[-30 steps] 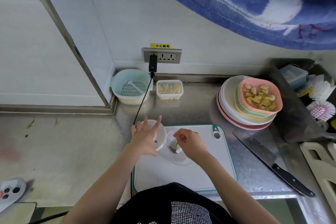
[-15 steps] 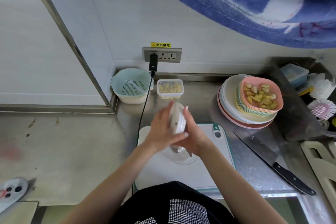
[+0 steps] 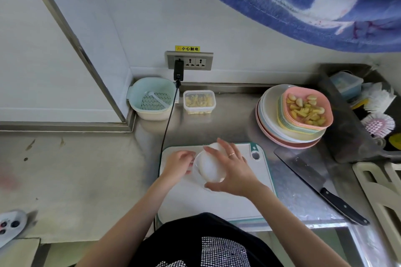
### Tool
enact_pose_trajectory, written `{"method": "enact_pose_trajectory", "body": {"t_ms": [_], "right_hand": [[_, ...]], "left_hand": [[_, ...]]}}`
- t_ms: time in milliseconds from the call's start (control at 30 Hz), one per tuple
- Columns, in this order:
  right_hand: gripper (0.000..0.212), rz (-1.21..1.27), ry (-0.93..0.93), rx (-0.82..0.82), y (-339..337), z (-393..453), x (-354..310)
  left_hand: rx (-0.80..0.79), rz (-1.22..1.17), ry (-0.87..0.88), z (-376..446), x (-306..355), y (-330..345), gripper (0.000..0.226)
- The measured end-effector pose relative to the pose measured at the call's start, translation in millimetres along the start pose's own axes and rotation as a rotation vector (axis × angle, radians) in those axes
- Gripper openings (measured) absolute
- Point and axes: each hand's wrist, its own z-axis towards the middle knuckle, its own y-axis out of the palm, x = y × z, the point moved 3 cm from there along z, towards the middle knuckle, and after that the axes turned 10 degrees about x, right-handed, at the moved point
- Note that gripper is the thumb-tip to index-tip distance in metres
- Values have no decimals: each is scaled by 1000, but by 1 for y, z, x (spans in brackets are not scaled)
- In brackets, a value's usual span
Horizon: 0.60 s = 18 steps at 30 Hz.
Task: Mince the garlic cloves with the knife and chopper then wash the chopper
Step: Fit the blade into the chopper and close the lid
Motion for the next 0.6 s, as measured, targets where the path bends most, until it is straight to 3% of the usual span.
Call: {"method": "enact_pose_trajectory", "body": {"t_ms": [367, 467, 600], "right_hand": [[106, -224, -58, -58, 24, 3, -10], [108, -196, -27, -143, 23, 5, -10], [104, -339, -5, -219, 20, 10, -17]], "left_hand": [[-41, -110, -148, -9, -7, 2, 27], [-54, -131, -164, -9, -6, 2, 26], [-64, -141, -180, -9, -8, 2, 27]]}}
